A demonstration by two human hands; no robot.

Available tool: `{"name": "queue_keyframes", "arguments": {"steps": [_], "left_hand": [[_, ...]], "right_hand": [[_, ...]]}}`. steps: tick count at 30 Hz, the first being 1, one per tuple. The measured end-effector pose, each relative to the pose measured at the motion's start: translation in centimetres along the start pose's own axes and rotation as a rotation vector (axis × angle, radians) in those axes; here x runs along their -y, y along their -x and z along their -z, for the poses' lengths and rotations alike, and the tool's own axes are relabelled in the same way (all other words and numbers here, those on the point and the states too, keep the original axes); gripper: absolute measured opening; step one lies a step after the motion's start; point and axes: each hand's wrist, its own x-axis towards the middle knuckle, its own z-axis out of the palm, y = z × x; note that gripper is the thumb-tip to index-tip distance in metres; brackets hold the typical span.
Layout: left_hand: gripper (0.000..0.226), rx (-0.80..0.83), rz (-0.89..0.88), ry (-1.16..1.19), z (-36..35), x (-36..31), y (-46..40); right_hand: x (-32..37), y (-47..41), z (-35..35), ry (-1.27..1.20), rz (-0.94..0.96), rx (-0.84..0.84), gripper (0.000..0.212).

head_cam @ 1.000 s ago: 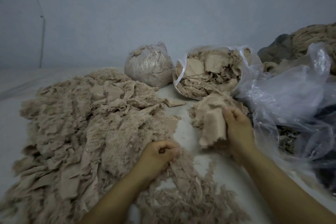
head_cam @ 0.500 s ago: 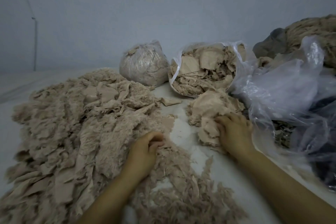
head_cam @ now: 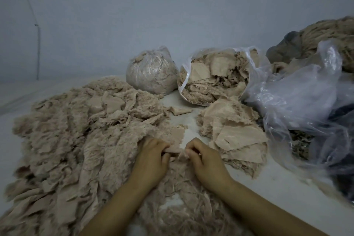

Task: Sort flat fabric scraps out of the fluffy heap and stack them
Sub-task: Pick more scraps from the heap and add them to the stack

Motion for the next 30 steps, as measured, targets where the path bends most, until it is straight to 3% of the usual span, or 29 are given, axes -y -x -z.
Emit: {"name": "queue_keyframes", "arguments": {"steps": [2, 5, 6, 8, 12, 17, 21, 23, 26, 27, 30], "left_hand": [[0.017, -0.021, 0.005, -0.002, 0.0, 0.2, 0.1], [0.022, -0.092, -0.054, 0.031, 0.0, -0.1, 0.5], [0.024, -0.104, -0.105, 0.048, 0.0, -0.3, 0.6], [0.022, -0.083, -0.173, 0.09, 0.0, -0.4, 0.7], [0.015, -0.031, -0.009, 0.172, -0.2, 0.9, 0.2], [0.024, -0.09, 0.294, 0.244, -0.2, 2.2, -0.4], [0.022, -0.109, 0.167, 0.299, 0.4, 1.2, 0.3], [0.018, -0.106, 0.172, 0.477, 0.5, 0.0, 0.5], [0.019, -0.021, 0.39, 1.179, 1.3, -1.5, 0.3], [0.025, 0.032, 0.445, 1.286, 1.5, -1.6, 0.4], [0.029, 0.107, 0.506, 1.253, 1.3, -2.0, 0.6]], "right_hand": [[-0.1, 0.3, 0.3, -0.062, -0.041, -0.048, 0.023], [-0.2, 0.5, 0.1, -0.15, -0.132, 0.11, 0.015], [-0.2, 0.7, -0.2, -0.151, -0.124, 0.158, 0.022], [0.0, 0.6, -0.7, -0.129, -0.05, 0.132, 0.011], [0.4, 0.5, -0.5, -0.127, -0.013, 0.005, 0.016], [0.5, 0.3, 0.9, -0.377, -0.088, 0.053, 0.018], [-0.3, -0.3, 1.8, -0.741, -0.286, -0.042, 0.026], [-0.5, -0.2, 1.7, -0.844, -0.381, 0.02, 0.028], [-0.4, -0.1, 1.3, -0.938, -0.46, 0.114, 0.028], [-0.3, -0.1, 1.1, -0.947, -0.468, 0.123, 0.029], [-0.1, -0.1, 0.9, -0.963, -0.491, 0.096, 0.024]]}}
